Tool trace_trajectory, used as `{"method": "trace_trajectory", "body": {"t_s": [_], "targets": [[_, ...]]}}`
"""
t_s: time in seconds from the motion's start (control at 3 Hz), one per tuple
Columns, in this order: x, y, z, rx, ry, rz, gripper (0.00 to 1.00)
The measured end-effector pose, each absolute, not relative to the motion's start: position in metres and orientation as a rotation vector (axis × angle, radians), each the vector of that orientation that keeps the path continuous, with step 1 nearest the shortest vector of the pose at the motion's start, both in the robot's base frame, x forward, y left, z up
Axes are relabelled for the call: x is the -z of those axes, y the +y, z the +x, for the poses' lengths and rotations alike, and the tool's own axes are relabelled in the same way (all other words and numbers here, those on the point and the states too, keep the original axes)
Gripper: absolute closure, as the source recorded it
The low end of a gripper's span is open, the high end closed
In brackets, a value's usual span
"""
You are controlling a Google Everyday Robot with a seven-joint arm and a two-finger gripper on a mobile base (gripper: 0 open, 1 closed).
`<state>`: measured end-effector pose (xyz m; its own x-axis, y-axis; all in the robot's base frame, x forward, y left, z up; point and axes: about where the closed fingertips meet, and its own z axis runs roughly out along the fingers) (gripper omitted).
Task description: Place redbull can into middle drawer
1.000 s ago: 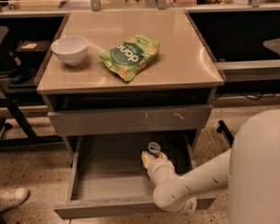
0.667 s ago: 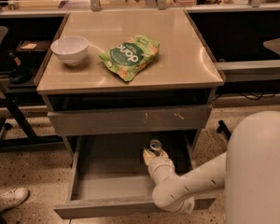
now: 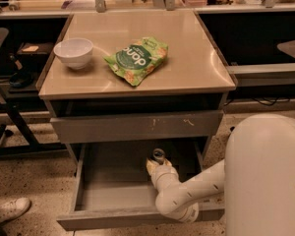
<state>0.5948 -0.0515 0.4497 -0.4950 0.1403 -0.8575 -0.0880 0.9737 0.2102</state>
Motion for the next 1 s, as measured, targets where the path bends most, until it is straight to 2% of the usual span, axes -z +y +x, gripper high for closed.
{"method": "trace_trajectory", "body": {"t_s": [0.33, 1.0], "targets": [[-0.448, -0.05, 0.594, -0.278, 2.076, 0.034, 1.0], [-0.426, -0.043, 0.574, -0.168, 2.075, -0.006, 1.0]]}}
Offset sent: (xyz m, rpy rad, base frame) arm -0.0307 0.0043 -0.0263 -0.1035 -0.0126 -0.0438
